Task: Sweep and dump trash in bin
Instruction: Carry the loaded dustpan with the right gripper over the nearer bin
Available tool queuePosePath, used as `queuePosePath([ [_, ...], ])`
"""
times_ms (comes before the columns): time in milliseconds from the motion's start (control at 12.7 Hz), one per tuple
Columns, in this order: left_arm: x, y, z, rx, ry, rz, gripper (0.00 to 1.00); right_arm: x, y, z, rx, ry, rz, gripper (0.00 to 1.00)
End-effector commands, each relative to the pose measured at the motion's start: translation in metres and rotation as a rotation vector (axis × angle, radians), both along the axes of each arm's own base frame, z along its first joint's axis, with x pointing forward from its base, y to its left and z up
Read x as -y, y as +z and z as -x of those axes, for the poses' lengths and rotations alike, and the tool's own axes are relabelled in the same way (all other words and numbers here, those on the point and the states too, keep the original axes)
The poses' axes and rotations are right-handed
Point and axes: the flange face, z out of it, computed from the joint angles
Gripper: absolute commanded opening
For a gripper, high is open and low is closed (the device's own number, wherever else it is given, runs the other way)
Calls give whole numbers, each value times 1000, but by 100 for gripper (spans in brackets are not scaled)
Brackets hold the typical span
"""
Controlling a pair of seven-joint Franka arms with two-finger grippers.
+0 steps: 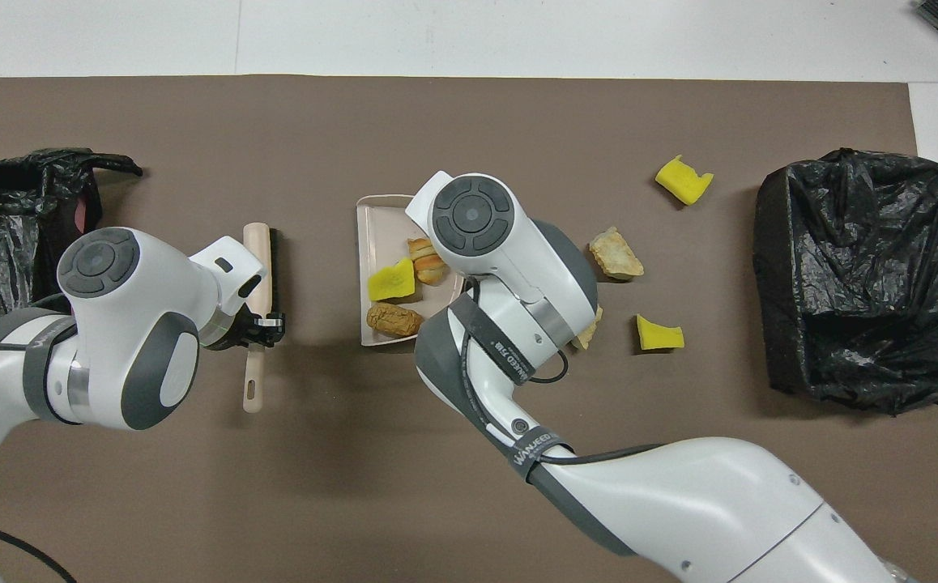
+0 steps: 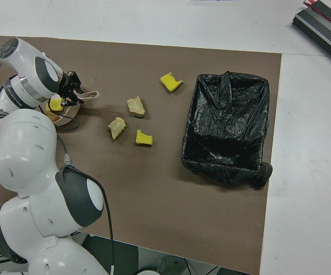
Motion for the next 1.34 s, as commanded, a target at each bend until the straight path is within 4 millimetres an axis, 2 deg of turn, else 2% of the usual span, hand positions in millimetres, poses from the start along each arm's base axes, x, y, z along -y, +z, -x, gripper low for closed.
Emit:
queuePosePath([
  [0, 10, 11, 16, -26, 99, -20, 0, 48, 45, 13, 10, -20, -28, 0],
  [157, 33, 27, 29, -24, 98, -31, 0, 80, 65, 16, 10, -19, -46, 0],
  [236, 56, 28, 38, -11, 93, -34, 0, 93, 76, 16, 11, -12, -60, 0],
  [394, 100, 30, 61, 15, 75, -31, 0, 133, 94, 16, 5, -17, -94, 0],
  [472, 123, 28, 83, 48, 79, -25, 0, 153, 107, 20, 3, -18, -106, 0],
  [630, 155, 23, 131, 118, 95, 2, 0, 211, 132, 22, -14, -32, -128, 0],
  [787, 195, 12, 181, 107, 86, -7, 0, 272, 150, 22, -30, -36, -144, 0],
  [866, 209, 9, 199, 108, 95, -6, 0, 298, 156, 22, -34, -38, -152, 0],
  [1024, 221, 10, 211, 109, 137, 0, 0, 353, 166, 25, -36, -57, -171, 0],
  [1102, 229, 7, 226, 99, 138, -3, 0, 389, 170, 29, -37, -86, -172, 0],
  [1181, 231, -5, 237, 97, 123, -6, 0, 418, 169, 32, -42, -92, -175, 0],
  [1260, 229, -7, 235, 103, 133, 2, 0, 445, 172, 38, -41, -84, -168, 0],
])
